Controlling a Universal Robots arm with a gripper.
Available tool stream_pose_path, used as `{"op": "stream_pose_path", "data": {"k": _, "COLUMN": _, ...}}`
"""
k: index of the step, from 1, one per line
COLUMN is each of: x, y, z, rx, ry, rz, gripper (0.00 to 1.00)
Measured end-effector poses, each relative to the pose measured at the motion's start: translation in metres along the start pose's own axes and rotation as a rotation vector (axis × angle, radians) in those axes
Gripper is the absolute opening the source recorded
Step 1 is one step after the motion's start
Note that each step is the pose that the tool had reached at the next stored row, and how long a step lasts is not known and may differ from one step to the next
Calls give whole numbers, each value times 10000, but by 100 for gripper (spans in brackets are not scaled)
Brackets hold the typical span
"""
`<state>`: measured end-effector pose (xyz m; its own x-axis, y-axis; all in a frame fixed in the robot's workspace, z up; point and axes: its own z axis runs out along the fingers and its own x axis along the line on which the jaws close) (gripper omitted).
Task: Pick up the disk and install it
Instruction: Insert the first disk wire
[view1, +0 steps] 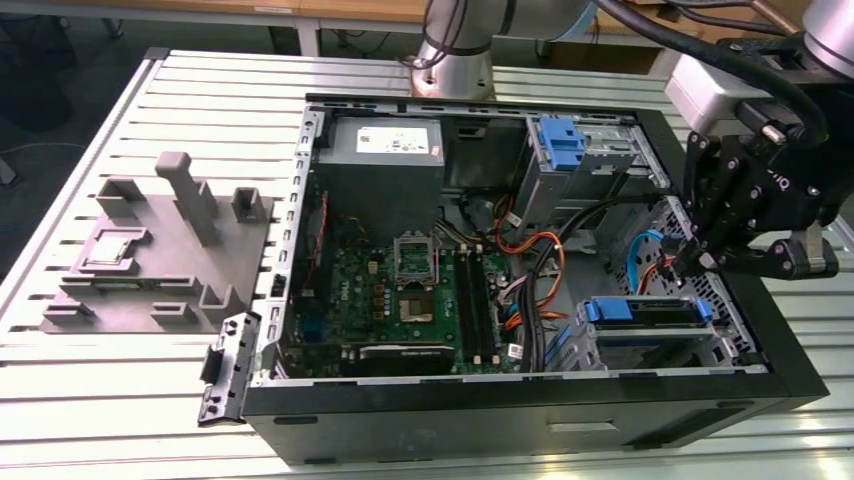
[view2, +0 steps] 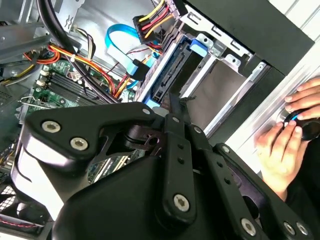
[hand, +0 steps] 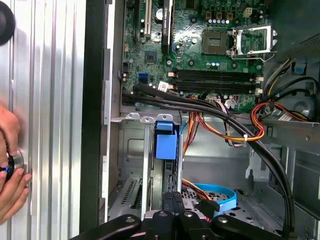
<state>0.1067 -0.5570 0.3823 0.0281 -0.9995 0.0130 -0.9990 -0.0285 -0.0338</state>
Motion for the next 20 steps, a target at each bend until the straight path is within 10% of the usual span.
{"op": "stream_pose_path", "data": {"k": 13, "x": -1, "y": -9, "z": 0, "rx": 0, "ry": 0, "rz": -2, "gripper": 10}}
{"op": "stream_pose_path", "data": {"k": 20, "x": -12, "y": -145, "z": 5, "rx": -4, "ry": 0, "rz": -6, "gripper": 10}}
